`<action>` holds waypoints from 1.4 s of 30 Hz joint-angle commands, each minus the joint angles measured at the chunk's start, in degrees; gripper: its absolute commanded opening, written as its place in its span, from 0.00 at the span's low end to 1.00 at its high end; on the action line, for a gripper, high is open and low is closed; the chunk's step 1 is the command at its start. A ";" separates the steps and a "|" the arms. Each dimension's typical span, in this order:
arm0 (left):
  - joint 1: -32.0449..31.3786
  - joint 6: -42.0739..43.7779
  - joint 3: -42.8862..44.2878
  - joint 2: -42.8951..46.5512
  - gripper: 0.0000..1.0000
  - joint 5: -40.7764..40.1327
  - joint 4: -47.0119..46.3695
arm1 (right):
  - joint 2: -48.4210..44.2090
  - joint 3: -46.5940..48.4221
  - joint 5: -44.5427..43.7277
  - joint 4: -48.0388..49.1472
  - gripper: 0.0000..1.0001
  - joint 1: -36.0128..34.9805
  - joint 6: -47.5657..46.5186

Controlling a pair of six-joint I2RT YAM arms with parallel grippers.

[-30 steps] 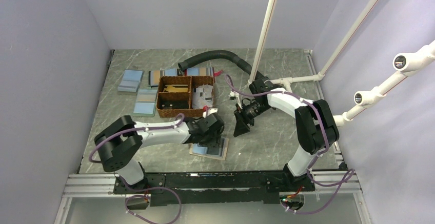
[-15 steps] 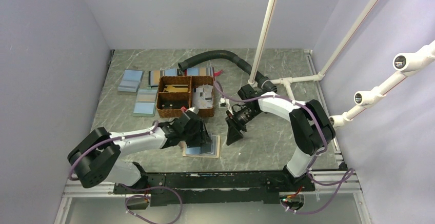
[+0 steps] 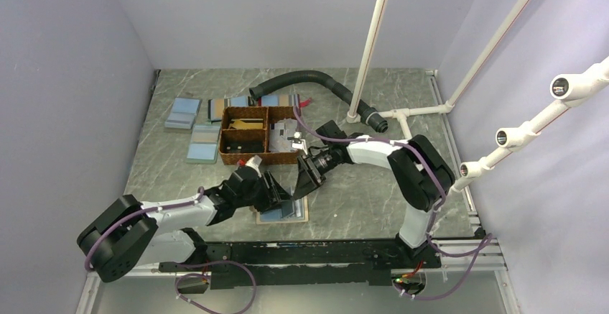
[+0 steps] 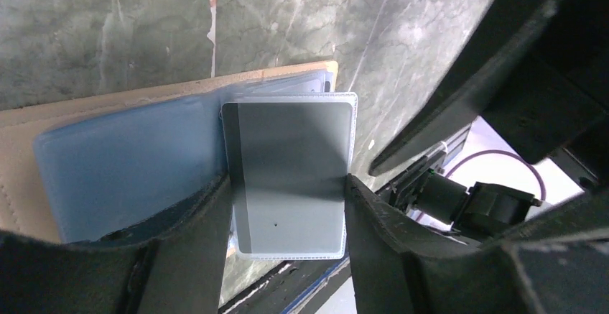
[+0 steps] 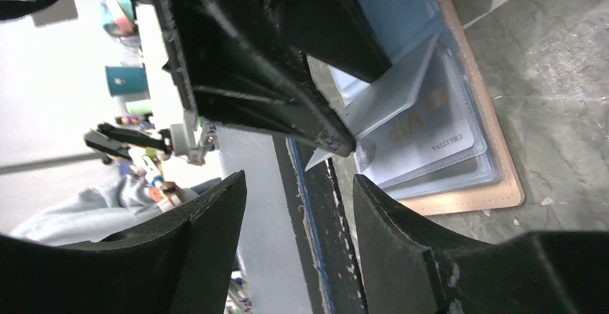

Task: Take the credit cards out of the card holder
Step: Remove the credit card from the card holder.

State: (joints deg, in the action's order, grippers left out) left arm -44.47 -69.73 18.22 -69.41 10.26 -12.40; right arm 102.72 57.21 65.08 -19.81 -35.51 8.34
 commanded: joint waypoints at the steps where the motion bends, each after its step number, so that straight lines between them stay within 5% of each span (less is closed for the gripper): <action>1: 0.57 -3.64 -2.45 2.57 0.09 2.08 -7.94 | 2.44 0.39 -0.82 7.33 0.58 -0.25 12.11; 8: 1.07 -5.37 -5.38 2.87 0.15 3.60 -12.50 | 5.30 2.12 -2.98 8.55 0.60 -1.55 14.69; 27: 1.32 -2.18 -5.48 5.54 0.71 8.75 -10.36 | 6.79 4.44 -3.64 9.96 0.59 -4.49 17.27; 42: 1.38 0.78 -4.39 8.58 0.76 7.85 -4.23 | 7.85 7.91 -3.98 9.57 0.57 -7.71 20.58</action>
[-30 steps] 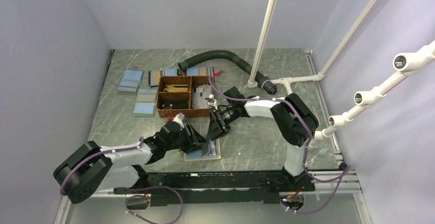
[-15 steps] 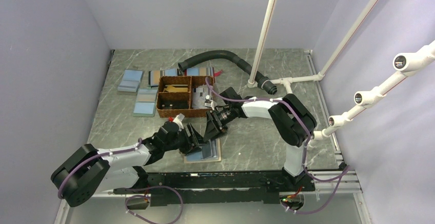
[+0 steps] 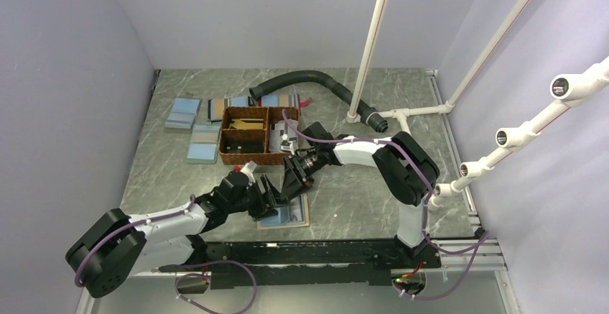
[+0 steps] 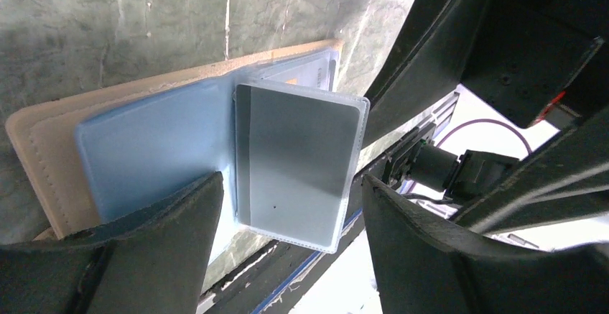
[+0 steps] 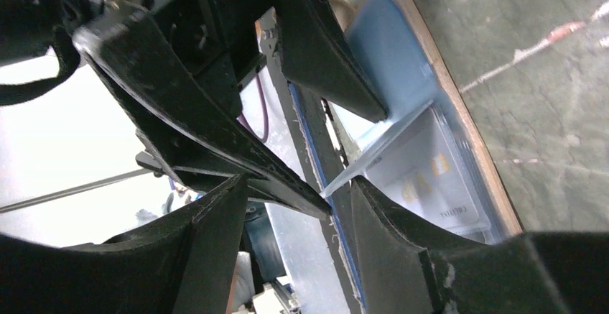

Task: Take the credit cards out of the card holder
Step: Remove the credit card from the card holder.

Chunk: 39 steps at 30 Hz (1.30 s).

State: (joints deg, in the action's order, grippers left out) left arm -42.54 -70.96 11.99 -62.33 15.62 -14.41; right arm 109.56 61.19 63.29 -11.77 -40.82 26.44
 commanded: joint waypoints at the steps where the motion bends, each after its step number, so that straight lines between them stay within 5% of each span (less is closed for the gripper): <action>1: -0.55 2.05 1.99 1.36 0.76 2.49 -1.98 | 1.31 4.49 -2.24 1.22 0.57 -2.64 2.52; 6: -0.52 1.48 2.12 0.79 0.69 1.85 -0.21 | 1.99 5.33 -1.86 1.32 0.57 -3.52 3.46; 13: -0.46 1.22 2.01 4.14 0.45 -0.48 4.83 | 1.90 7.50 -4.19 -3.15 0.58 -3.59 -1.53; 21: -0.03 0.90 1.43 9.16 0.43 -2.75 11.19 | -3.28 7.64 -11.62 -9.93 0.58 -2.55 -12.81; 31: 0.52 1.66 2.76 9.94 0.29 -3.60 16.23 | -5.86 3.50 -12.75 -9.36 0.57 -0.86 -14.96; 36: 0.50 1.16 2.40 11.26 0.01 -4.90 17.00 | -6.91 0.11 -13.10 -7.31 0.53 -0.72 -14.98; 39: 0.46 1.54 1.59 12.67 0.00 -4.64 14.91 | -6.99 -1.07 -12.71 -6.18 0.45 -0.84 -14.26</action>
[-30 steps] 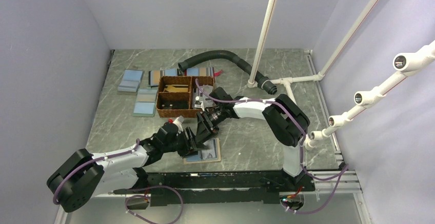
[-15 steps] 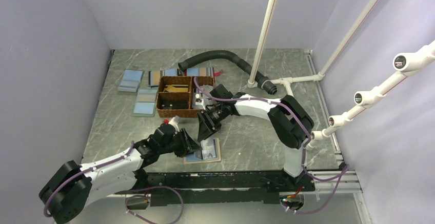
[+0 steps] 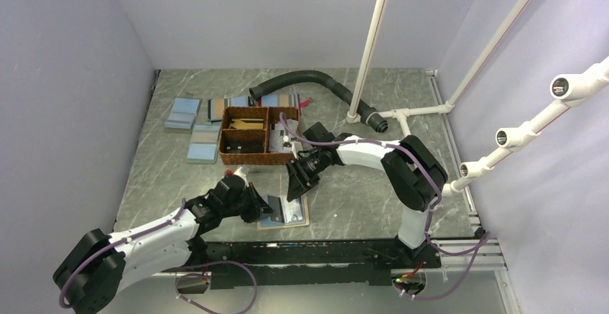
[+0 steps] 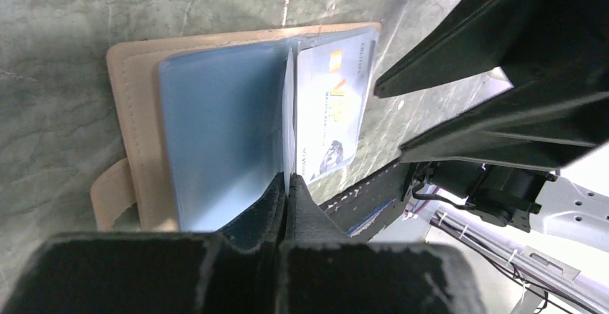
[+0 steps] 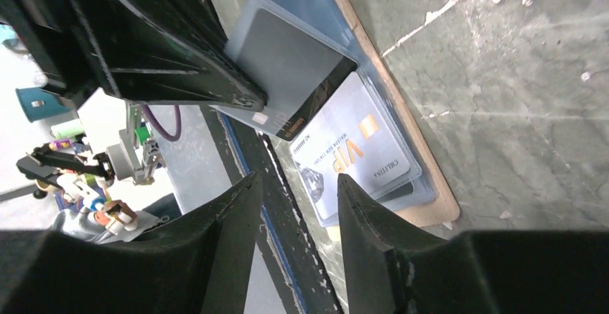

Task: Take the credit cards out of the card holder
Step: Remove the credit card from the card holder.

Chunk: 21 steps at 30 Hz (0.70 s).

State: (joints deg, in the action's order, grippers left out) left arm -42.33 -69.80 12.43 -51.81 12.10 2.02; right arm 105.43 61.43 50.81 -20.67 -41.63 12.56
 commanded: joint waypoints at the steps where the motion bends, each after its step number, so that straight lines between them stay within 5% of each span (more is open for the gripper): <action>1: 0.27 0.68 0.88 2.79 0.00 -0.99 -3.74 | -2.94 -1.45 0.27 3.11 0.43 -0.02 0.12; 9: 0.27 2.94 -3.22 7.43 0.00 1.08 -17.36 | -2.42 -1.58 9.07 9.06 0.42 1.12 8.83; 21: 0.23 2.82 -5.29 12.55 0.00 -1.01 -23.42 | -3.48 -2.90 13.09 13.24 0.43 3.57 13.75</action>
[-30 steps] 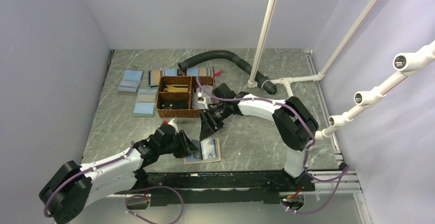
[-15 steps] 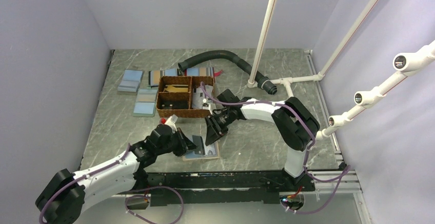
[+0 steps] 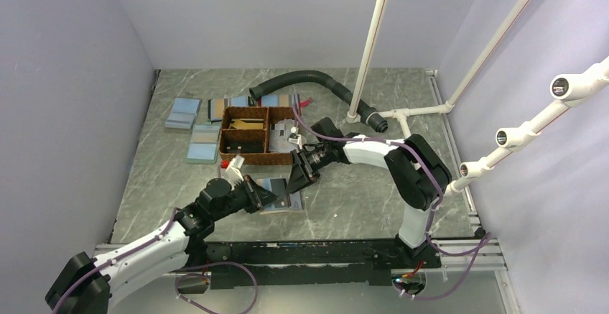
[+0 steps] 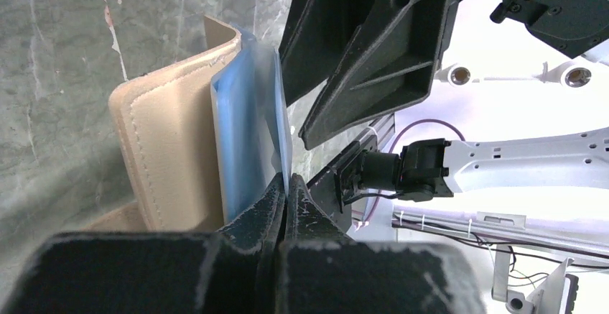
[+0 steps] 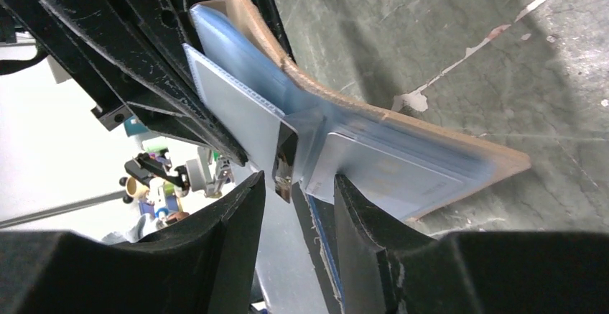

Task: Take the credit cards out of the card holder
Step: Remove the credit card from the card holder.

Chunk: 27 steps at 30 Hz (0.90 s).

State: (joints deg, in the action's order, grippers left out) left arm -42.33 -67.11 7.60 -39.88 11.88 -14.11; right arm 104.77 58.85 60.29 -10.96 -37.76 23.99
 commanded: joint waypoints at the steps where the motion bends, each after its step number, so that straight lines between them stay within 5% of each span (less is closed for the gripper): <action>1: 0.29 0.04 -0.41 0.34 0.00 -0.73 -7.74 | -2.86 -0.50 4.83 4.39 0.43 -0.30 3.01; 9: 0.23 -1.16 -1.06 -2.37 0.00 -0.43 -13.17 | -3.32 -2.37 10.26 12.93 0.31 -0.21 9.83; 16: 0.31 -2.20 -1.33 -0.39 0.00 -2.10 -9.95 | -3.59 -3.65 12.72 17.02 0.00 0.33 12.90; 27: 0.34 -5.09 -1.88 5.90 0.25 -4.81 -0.91 | -3.03 -4.26 10.68 13.81 0.00 2.47 8.27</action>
State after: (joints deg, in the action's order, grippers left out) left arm -42.09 -70.67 5.80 -36.01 9.13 -15.64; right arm 103.98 54.26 70.52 3.99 -36.10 35.42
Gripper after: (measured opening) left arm 0.229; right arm 0.010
